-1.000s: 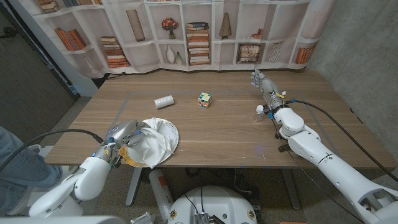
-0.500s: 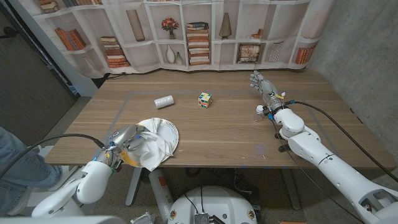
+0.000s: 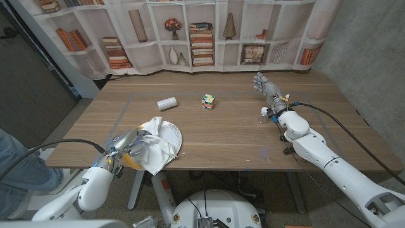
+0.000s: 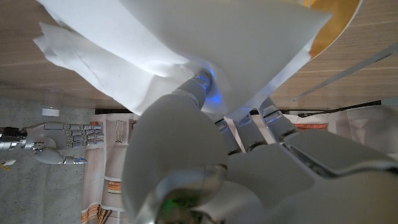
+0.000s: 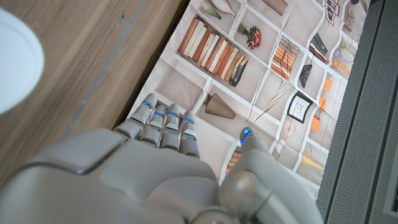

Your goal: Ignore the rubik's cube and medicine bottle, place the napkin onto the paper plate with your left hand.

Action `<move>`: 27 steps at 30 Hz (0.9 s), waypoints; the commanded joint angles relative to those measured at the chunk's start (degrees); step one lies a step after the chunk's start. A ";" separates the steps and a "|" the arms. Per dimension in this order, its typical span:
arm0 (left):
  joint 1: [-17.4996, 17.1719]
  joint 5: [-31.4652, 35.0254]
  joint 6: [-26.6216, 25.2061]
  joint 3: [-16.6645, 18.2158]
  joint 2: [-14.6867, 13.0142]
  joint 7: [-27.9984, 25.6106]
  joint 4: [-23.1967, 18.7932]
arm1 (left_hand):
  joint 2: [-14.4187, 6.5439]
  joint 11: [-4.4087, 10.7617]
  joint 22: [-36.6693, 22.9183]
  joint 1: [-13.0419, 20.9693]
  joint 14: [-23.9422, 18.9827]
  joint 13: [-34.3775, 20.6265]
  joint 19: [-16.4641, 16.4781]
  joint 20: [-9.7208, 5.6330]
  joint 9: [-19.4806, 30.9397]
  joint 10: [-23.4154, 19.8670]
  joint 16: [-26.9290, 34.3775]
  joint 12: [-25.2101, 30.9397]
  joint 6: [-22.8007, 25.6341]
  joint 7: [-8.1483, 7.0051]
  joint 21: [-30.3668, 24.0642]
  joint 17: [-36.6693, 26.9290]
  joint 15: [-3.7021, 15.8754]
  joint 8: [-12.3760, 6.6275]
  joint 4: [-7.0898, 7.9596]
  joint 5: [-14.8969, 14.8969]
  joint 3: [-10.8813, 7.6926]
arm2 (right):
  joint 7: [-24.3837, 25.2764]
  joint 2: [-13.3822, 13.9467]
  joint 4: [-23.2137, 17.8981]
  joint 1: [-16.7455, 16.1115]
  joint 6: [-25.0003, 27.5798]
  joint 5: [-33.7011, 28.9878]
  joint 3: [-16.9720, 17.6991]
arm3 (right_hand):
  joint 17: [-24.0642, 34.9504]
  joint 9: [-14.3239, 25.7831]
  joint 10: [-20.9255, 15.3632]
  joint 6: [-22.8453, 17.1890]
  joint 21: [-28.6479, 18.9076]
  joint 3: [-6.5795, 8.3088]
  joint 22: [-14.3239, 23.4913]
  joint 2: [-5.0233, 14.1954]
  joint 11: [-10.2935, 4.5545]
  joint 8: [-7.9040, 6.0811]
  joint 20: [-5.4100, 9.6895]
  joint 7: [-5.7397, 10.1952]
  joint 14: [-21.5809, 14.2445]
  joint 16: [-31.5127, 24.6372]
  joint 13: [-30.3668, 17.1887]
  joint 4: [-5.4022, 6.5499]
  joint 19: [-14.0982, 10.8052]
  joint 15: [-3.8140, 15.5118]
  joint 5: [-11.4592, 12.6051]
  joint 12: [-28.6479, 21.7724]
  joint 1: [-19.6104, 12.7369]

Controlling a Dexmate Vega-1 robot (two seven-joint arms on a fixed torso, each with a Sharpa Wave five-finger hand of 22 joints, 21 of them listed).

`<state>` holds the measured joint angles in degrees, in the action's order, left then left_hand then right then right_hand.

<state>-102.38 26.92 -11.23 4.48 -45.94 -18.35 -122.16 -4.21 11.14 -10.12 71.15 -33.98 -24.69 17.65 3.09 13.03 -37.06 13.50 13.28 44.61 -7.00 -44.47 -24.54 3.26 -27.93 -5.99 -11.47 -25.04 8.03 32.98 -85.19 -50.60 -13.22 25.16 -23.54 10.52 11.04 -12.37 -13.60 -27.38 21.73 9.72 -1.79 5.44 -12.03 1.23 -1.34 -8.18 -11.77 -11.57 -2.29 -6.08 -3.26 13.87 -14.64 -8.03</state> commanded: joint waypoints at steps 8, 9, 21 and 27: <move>-0.12 -1.10 -1.42 -0.25 -1.76 -0.45 -0.75 | 1.82 -0.60 -0.16 -4.87 4.74 0.84 -2.53 0.84 -0.69 6.35 -1.70 -2.63 -7.01 -1.49 2.05 1.13 4.84 3.17 1.57 0.95 1.38 | -0.04 -0.21 0.62 -0.05 -0.15 0.30 -0.01 | 0.24 0.34 0.14 0.33 0.14 0.18 0.35 0.27 -0.04 0.13 -0.14 0.07 0.25 0.04 -0.13 -0.40 0.07 0.22 0.02 -0.13 -0.50; -0.09 -1.20 -1.51 -0.25 -1.84 -0.33 -0.79 | 1.90 -0.69 -0.17 -5.06 5.45 0.92 -2.86 1.01 -0.73 6.68 -1.90 -2.60 -7.60 -1.48 2.25 1.23 4.32 3.46 1.58 1.02 1.41 | -0.03 -0.27 0.71 -0.04 -0.20 0.34 0.00 | 0.24 0.34 0.14 0.33 0.14 0.18 0.35 0.27 -0.04 0.13 -0.14 0.07 0.25 0.04 -0.13 -0.40 0.07 0.22 0.02 -0.13 -0.50; 0.00 -1.74 -3.49 -0.28 -3.36 1.83 -2.11 | 2.75 -2.05 -0.24 -8.25 13.73 2.63 -8.66 2.61 -1.18 14.05 -2.78 -2.79 -16.31 -2.50 5.88 3.04 2.51 8.33 2.03 1.13 2.09 | 0.00 -0.04 0.76 -0.41 -0.69 0.53 0.35 | 0.24 0.34 0.14 0.33 0.14 0.18 0.35 0.27 -0.04 0.13 -0.14 0.07 0.25 0.04 -0.13 -0.40 0.07 0.22 0.02 -0.13 -0.50; -0.40 -1.98 -4.64 0.16 -4.29 3.65 -3.29 | 3.18 -2.81 -0.30 -9.84 18.17 3.69 -11.23 4.31 -1.27 17.86 -3.06 -2.84 -20.18 -2.62 7.62 4.44 1.26 10.79 2.30 0.88 2.55 | 0.19 0.25 0.18 -0.93 -0.66 0.71 0.65 | 0.24 0.34 0.14 0.33 0.14 0.18 0.35 0.27 -0.04 0.13 -0.14 0.07 0.25 0.04 -0.13 -0.40 0.07 0.22 0.02 -0.13 -0.50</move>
<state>-102.41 25.41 -14.10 4.17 -48.77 -17.16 -123.92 -1.15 8.47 -10.28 62.02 -17.23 -21.34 7.39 6.58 11.71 -20.68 10.72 10.58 25.71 -9.61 -37.46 -20.57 2.37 -18.04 -3.79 -10.51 -22.83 8.03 32.86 -84.49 -50.83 -13.67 25.60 -23.32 10.52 11.04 -12.37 -13.61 -27.38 21.74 9.72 -1.79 5.44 -12.03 1.23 -1.34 -8.18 -11.77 -11.57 -2.29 -6.08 -3.26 13.87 -14.64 -8.03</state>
